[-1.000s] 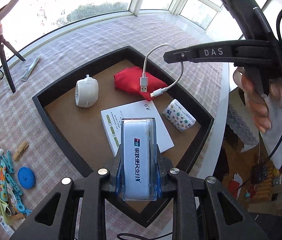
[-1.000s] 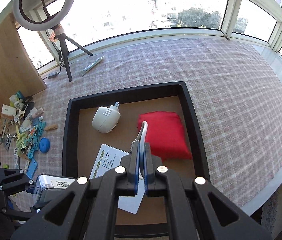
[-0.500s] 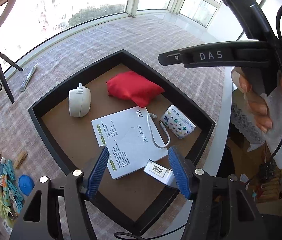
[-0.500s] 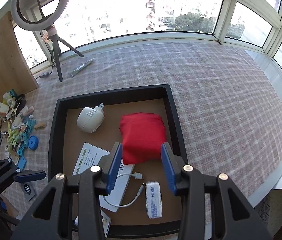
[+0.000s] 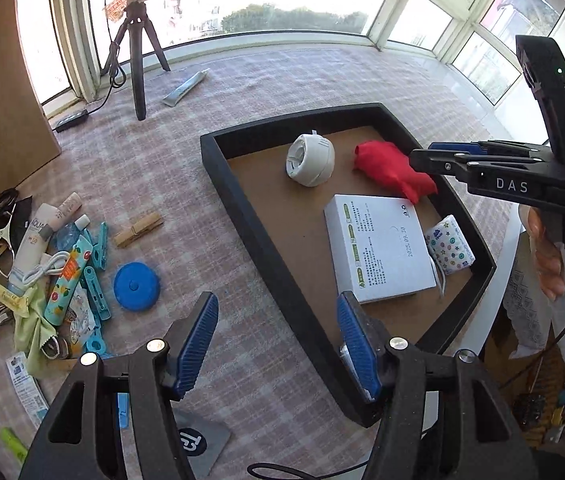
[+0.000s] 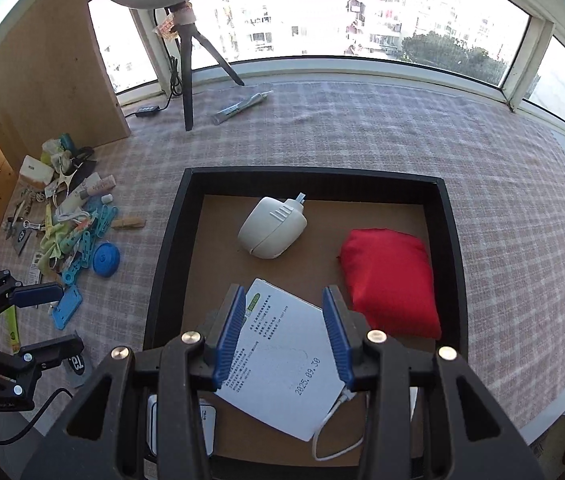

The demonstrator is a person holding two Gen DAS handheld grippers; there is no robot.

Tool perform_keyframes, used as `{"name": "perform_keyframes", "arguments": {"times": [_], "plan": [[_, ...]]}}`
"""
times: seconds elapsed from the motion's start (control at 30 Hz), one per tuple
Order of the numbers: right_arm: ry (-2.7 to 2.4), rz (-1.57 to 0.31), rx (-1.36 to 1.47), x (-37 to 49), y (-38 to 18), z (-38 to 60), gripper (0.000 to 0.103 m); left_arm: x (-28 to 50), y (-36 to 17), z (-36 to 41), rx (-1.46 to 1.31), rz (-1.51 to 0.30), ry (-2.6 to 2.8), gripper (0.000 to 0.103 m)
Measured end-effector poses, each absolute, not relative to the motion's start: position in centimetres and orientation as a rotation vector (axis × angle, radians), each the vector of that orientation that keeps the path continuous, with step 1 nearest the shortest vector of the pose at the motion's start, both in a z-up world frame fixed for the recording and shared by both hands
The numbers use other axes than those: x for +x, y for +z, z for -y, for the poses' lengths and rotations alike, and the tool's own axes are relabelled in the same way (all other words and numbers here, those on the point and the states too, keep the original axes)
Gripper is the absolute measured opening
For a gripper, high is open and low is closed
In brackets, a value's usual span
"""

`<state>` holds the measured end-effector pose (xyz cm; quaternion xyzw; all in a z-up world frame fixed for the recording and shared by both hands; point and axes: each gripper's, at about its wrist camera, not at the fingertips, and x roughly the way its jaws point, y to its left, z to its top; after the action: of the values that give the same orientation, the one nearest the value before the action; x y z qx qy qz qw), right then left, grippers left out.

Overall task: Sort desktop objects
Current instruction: 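Move both grippers back over the pile toward the card package, then grasp the TOG card package with the left gripper while the right gripper grasps the blue round tape measure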

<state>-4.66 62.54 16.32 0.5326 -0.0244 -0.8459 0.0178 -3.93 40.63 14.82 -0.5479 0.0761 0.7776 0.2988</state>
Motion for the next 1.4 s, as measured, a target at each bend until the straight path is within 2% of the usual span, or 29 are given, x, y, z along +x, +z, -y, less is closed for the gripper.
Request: {"name": "perform_keyframes", "arguments": {"times": [0.33, 0.47, 0.8, 1.0, 1.2, 1.3, 1.4], "plan": [[-2.485, -0.026, 1.628, -7.0, 15.0, -54.0, 0.04, -5.3, 13.3, -30.3, -1.59, -0.072, 2.237, 0.059], [-2.425, -0.066, 1.643, -8.0, 13.9, -50.2, 0.052, -5.5, 12.3, -26.2, -1.653, -0.039, 2.29, 0.06], [-2.259, -0.193, 1.682, -10.8, 9.6, -41.4, 0.054, -5.6, 7.6, -17.4, -1.842, 0.079, 2.354, 0.061], [-2.194, -0.274, 1.718, -11.7, 6.8, -38.0, 0.054, -6.0, 5.2, -15.0, -1.908, 0.161, 2.348, 0.061], [-2.173, -0.312, 1.75, -12.6, 5.2, -36.9, 0.054, -6.5, 3.4, -15.4, -1.943, 0.11, 2.326, 0.062], [-2.163, -0.311, 1.769, -13.0, 4.6, -36.8, 0.054, -7.1, 3.2, -15.5, -1.933, 0.127, 2.342, 0.069], [-2.14, -0.276, 1.792, -13.5, 4.1, -36.9, 0.054, -8.0, 3.0, -15.7, -1.943, 0.113, 2.353, 0.07]]}}
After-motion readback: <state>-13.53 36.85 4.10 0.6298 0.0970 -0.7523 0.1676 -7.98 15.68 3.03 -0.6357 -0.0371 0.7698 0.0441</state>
